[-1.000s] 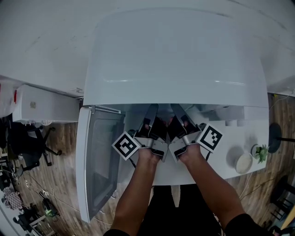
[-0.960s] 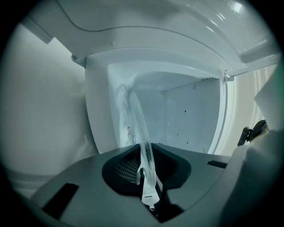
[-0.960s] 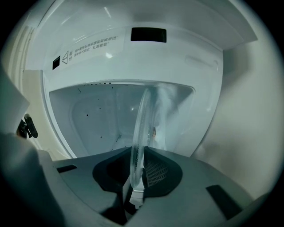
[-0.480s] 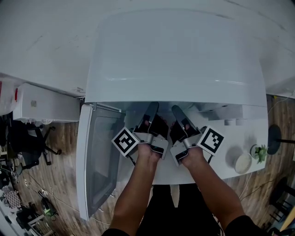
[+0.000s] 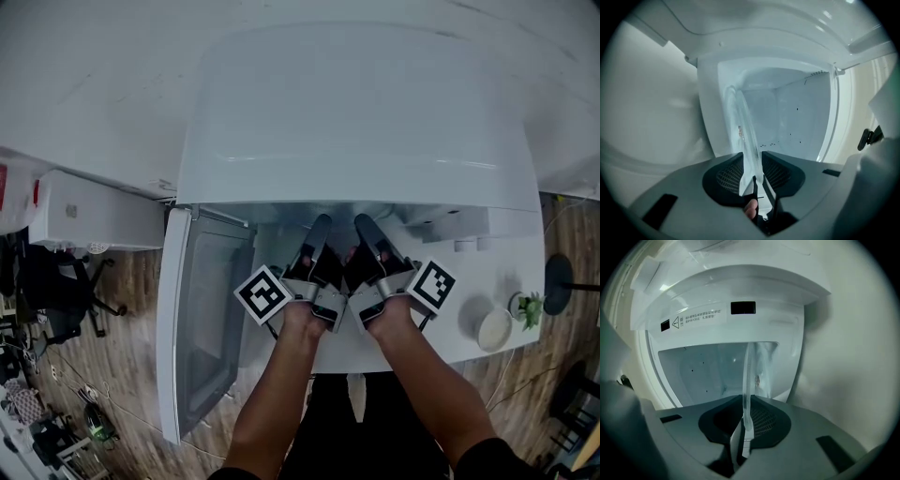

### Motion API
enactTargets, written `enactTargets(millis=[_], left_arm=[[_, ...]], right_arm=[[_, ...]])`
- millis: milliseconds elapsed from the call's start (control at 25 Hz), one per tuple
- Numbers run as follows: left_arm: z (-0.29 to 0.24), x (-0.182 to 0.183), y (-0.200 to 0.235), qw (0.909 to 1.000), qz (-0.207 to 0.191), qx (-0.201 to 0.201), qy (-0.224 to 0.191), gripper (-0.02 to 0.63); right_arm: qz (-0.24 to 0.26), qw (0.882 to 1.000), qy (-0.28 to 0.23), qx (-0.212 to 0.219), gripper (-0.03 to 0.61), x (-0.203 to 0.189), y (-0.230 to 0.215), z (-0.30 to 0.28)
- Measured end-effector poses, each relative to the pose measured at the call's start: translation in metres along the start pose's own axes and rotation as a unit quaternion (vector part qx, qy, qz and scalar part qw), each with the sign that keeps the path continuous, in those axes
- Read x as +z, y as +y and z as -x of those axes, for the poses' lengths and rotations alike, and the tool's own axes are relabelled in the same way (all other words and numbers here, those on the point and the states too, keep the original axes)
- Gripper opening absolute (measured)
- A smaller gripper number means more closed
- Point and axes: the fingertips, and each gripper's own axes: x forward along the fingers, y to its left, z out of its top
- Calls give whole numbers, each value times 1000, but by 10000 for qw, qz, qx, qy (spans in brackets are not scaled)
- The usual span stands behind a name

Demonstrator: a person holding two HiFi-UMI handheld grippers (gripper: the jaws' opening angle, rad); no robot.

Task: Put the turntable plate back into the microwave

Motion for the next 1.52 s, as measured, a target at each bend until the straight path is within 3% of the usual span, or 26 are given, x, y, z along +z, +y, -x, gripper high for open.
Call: enactTargets(millis=[120,240,480,760,880,960,1120,1280,1400,1520], left_arm=[[14,-2,3,10000,8,-45,-46,140],[17,-3,1,9996,-248,-112,20,51],[10,1,0,9997,-206,-111,-42,41],[8,7,11,9996,-257,46,-109,41],[14,7,26,9970,-613,462,-34,41],[20,6,31,9939,-890,656,8,43],[36,5,33,9870,-1299,945,49,41],[50,1,9,9724,-2180,823,74,34],[60,-3,-14,9424,-3236,836,155,34],[71,-15,-38,8929,-4392,884,459,34]], right_arm=[[-47,10000,-41,-21,66,2,-3,-2],[-66,9999,-101,-68,64,4,-5,-3],[147,9996,-43,-243,60,6,-5,-7],[1408,9860,615,-653,60,-16,-2,2],[2055,9704,692,-1062,52,-13,-9,18],[2468,9608,735,-1028,37,-13,-4,21],[3507,9287,846,-858,17,-15,14,28],[4708,8734,1058,-661,17,-23,36,40],[5370,8345,1115,-535,17,-28,56,51],[5995,7904,1187,-423,17,-35,77,63]])
